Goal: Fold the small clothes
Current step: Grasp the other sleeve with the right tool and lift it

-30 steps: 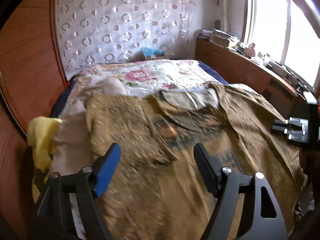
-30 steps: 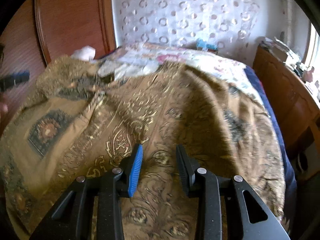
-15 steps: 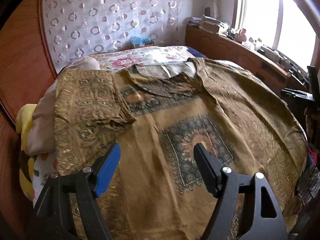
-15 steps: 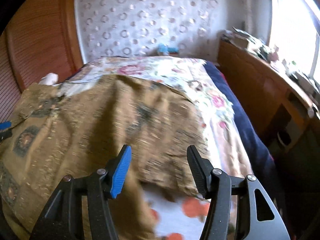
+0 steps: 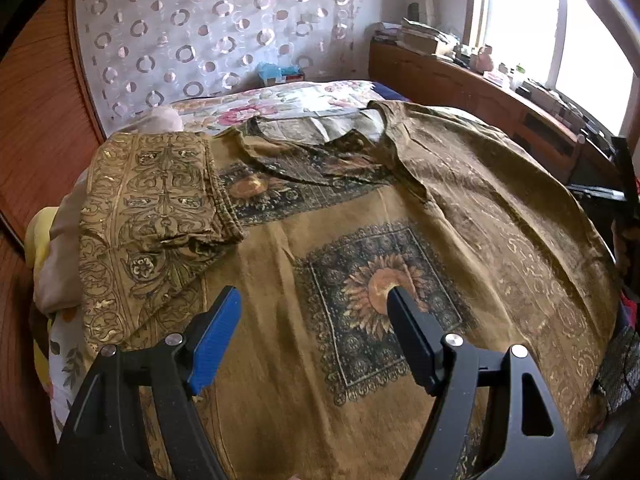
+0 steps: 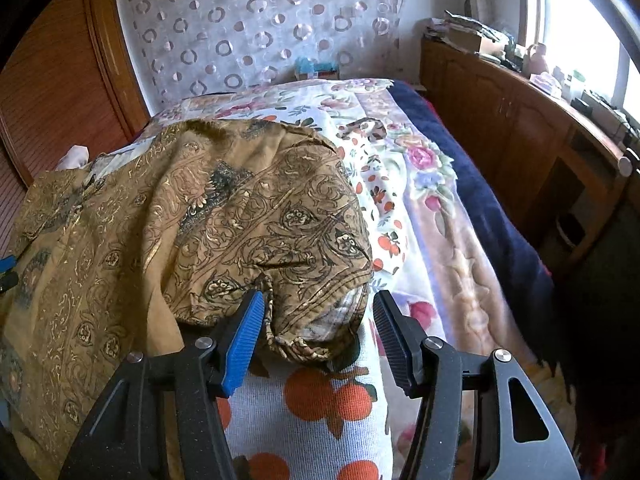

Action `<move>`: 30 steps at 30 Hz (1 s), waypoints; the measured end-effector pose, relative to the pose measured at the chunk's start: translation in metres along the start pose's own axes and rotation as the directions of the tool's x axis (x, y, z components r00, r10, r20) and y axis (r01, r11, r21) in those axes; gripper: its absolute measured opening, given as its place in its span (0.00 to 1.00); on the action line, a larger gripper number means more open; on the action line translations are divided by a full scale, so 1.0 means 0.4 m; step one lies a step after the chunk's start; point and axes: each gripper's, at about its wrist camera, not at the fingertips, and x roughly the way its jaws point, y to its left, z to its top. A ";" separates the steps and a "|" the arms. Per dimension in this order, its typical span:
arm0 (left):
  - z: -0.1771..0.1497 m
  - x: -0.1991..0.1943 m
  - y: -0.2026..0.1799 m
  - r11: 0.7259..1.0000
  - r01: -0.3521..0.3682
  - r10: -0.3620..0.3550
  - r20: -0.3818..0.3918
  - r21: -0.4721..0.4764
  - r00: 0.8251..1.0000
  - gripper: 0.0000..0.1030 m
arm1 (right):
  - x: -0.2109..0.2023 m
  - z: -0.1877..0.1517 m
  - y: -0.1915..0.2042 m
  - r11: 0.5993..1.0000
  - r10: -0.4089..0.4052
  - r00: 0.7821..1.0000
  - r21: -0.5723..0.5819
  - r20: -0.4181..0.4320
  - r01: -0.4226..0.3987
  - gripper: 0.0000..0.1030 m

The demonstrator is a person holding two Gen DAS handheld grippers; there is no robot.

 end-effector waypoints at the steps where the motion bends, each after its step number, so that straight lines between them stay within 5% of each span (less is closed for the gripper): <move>1: 0.002 0.003 0.002 1.000 -0.005 0.005 0.000 -0.005 1.000 0.74 | 0.002 -0.001 0.003 1.000 -0.001 1.000 -0.006 -0.005 0.001 0.53; 12: 0.006 0.042 0.004 1.000 -0.025 0.025 -0.039 -0.012 0.999 0.74 | -0.008 -0.010 0.009 0.999 -0.036 0.999 -0.031 0.010 0.036 0.42; 14: 0.004 0.051 0.003 1.000 -0.025 0.024 -0.052 -0.014 0.998 0.74 | -0.012 -0.010 0.012 0.998 -0.055 0.998 -0.036 0.020 0.056 0.34; 16: 0.004 0.057 0.005 1.000 -0.023 0.021 -0.064 -0.018 0.998 0.74 | -0.013 -0.011 0.019 0.994 -0.090 0.996 -0.066 0.028 0.091 0.10; 25: 0.005 0.068 -0.001 1.000 -0.027 0.026 -0.083 -0.011 0.996 0.81 | -0.054 0.026 0.034 0.993 -0.058 0.994 -0.095 0.092 0.067 0.04; 30: 0.006 0.072 -0.008 1.000 -0.020 0.020 -0.090 0.000 0.996 0.87 | -0.123 0.072 0.101 0.989 0.031 0.983 -0.147 0.184 -0.003 0.04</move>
